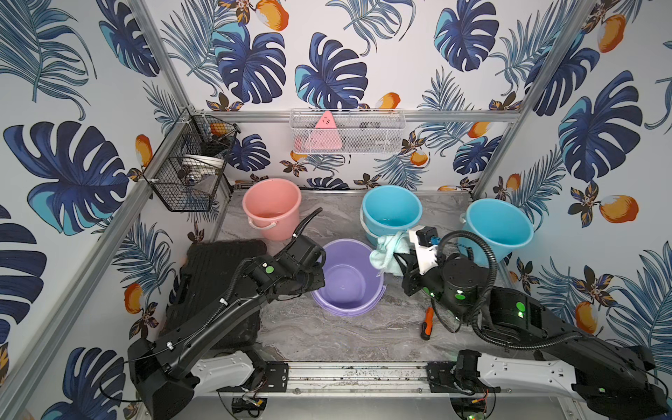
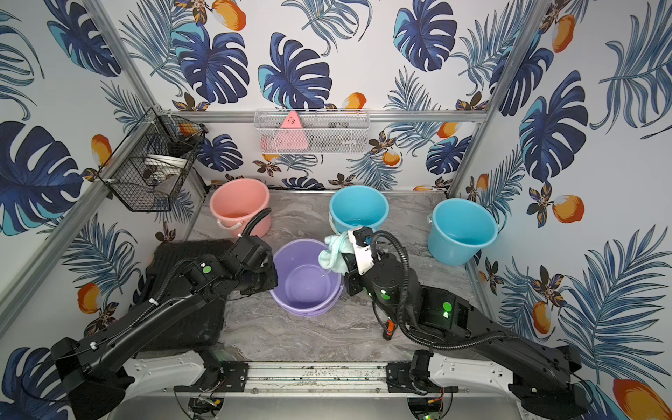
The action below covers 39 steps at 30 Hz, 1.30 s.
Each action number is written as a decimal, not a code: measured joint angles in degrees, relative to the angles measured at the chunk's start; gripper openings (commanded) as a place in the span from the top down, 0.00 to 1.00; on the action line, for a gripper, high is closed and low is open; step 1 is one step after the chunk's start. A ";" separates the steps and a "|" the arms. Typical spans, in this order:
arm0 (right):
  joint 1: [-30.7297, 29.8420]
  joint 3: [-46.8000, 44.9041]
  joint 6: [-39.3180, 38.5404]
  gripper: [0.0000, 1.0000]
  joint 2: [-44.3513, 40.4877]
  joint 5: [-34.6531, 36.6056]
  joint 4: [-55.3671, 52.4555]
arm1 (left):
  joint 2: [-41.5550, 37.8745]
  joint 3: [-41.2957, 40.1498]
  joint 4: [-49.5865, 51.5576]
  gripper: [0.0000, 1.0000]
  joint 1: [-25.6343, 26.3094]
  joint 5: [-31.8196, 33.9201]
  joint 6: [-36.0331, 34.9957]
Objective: Wipe the inside of the bucket with a cloth
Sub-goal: Place the bucket at the center of the board.
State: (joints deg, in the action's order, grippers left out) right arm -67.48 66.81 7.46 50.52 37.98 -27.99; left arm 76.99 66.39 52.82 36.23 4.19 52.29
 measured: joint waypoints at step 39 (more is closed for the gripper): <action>-0.07 4.24 -5.09 1.00 -4.11 5.79 -7.65 | 52.35 53.16 1.88 1.00 -21.07 -0.37 11.82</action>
State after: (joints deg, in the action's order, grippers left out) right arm -67.55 71.05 2.37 46.41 43.77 -35.64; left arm 129.34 119.55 54.70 15.16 3.81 64.12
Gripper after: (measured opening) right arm 0.113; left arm 0.137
